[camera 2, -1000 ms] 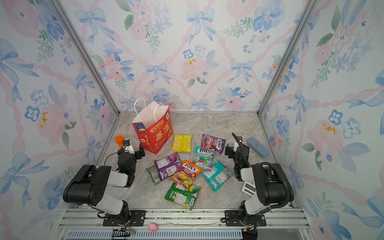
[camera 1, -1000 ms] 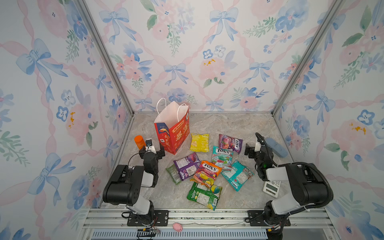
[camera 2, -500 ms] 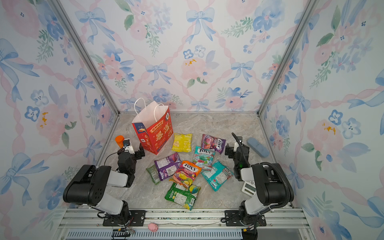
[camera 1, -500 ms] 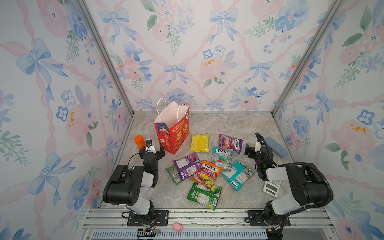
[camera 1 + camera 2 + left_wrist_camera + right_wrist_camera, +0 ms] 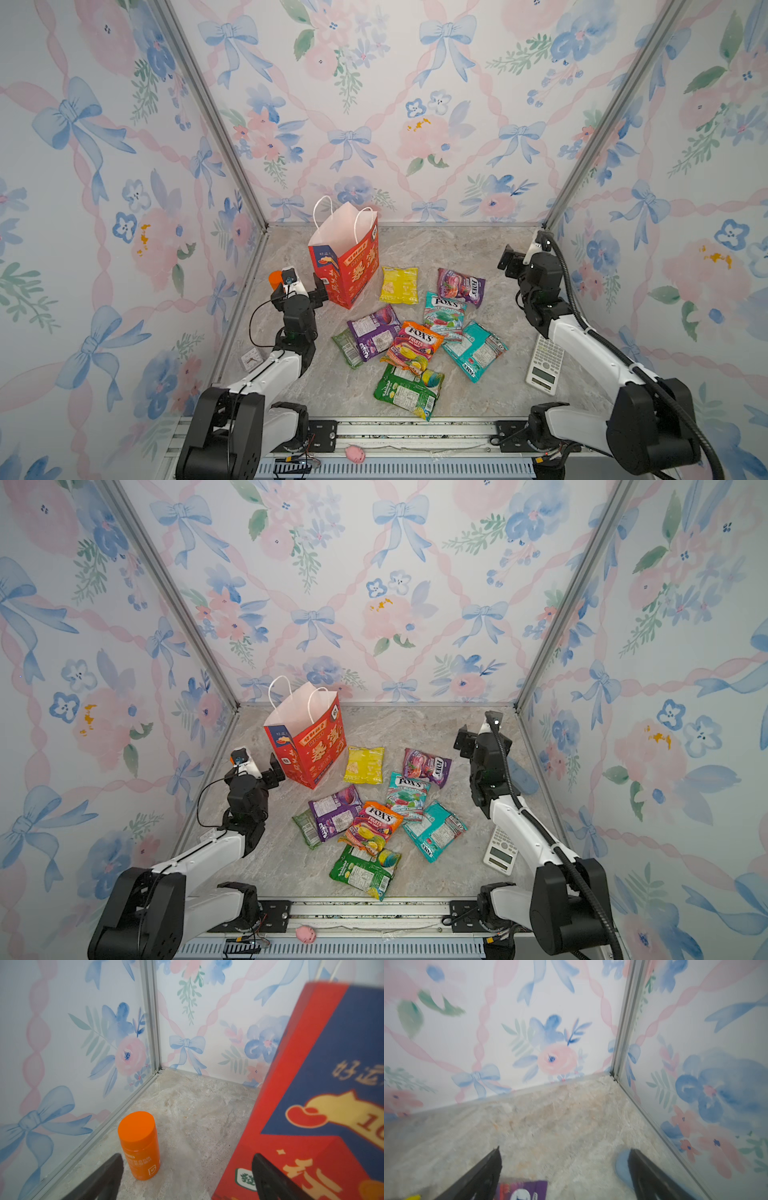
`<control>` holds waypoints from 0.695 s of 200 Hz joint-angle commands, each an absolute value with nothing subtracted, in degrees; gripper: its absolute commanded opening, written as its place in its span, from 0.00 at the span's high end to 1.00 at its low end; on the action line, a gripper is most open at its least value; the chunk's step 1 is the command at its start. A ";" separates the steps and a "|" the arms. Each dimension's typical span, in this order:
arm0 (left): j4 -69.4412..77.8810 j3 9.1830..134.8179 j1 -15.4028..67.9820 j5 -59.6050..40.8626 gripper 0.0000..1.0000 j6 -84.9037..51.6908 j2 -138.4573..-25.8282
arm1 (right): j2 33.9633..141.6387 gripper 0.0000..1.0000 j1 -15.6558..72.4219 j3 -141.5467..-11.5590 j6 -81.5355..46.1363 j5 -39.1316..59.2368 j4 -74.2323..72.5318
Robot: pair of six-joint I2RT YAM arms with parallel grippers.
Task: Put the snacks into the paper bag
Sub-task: 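Raise both arms from rest toward the paper bag and candy packets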
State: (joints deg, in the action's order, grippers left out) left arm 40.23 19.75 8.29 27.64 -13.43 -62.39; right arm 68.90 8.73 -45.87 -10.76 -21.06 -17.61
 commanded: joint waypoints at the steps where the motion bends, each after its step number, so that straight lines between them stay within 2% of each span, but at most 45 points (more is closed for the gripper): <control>1: 26.05 19.35 8.43 34.92 0.02 -29.48 -53.71 | 66.34 0.04 4.82 -39.89 -20.43 -11.24 -14.16; 7: 22.36 19.46 8.39 36.34 0.02 -34.83 -50.54 | 66.05 0.03 3.26 -37.53 -21.93 -5.62 -18.45; 17: 18.61 19.62 7.43 34.45 0.02 -36.69 -44.94 | 65.78 0.03 2.83 -37.00 -23.67 -2.64 -19.14; 45: 9.34 24.87 2.56 27.52 0.02 -35.10 -33.70 | 68.02 0.03 7.08 -45.67 -21.34 -6.90 -2.27; 61: 5.01 30.30 0.21 22.93 0.04 -32.11 -32.66 | 69.80 0.03 9.20 -50.32 -19.81 -7.18 4.43; 81: -2.92 40.38 -0.86 17.26 0.09 -28.72 -38.45 | 71.43 0.04 11.73 -53.45 -18.69 -7.51 8.54; 123: -22.48 67.08 -1.29 0.64 0.29 -21.25 -56.84 | 73.65 0.03 15.45 -57.09 -17.38 -6.17 13.92; 139: -26.57 73.62 -1.28 -4.59 0.32 -19.96 -62.05 | 73.72 0.03 16.22 -57.39 -16.94 -5.42 15.21</control>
